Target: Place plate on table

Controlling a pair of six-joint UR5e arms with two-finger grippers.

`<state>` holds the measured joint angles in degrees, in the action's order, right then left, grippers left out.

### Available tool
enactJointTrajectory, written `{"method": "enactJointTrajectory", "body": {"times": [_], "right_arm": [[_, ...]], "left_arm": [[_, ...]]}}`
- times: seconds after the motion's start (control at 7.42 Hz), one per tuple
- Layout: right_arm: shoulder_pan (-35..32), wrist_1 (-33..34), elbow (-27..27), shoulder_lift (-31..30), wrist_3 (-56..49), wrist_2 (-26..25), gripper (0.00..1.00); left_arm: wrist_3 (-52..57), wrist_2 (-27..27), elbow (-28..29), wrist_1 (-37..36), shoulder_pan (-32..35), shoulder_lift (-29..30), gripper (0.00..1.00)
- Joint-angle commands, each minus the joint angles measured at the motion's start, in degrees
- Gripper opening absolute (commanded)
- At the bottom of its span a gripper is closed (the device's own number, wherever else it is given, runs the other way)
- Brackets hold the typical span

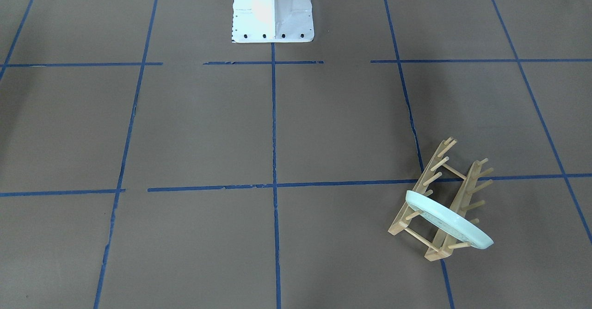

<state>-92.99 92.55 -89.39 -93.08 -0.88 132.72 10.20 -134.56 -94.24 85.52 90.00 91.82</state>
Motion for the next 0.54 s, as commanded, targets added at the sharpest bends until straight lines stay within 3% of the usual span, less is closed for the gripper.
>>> {"method": "enactJointTrajectory", "body": {"times": [0.0, 0.4], "right_arm": [[0.00, 0.00, 0.00, 0.00, 0.00, 0.00, 1.00], [0.00, 0.00, 0.00, 0.00, 0.00, 0.00, 1.00]], "left_arm": [[-0.09, 0.00, -0.58, 0.00, 0.00, 0.02, 1.00], [-0.09, -0.09, -1.29, 0.26, -0.17, 0.11, 1.00]]}}
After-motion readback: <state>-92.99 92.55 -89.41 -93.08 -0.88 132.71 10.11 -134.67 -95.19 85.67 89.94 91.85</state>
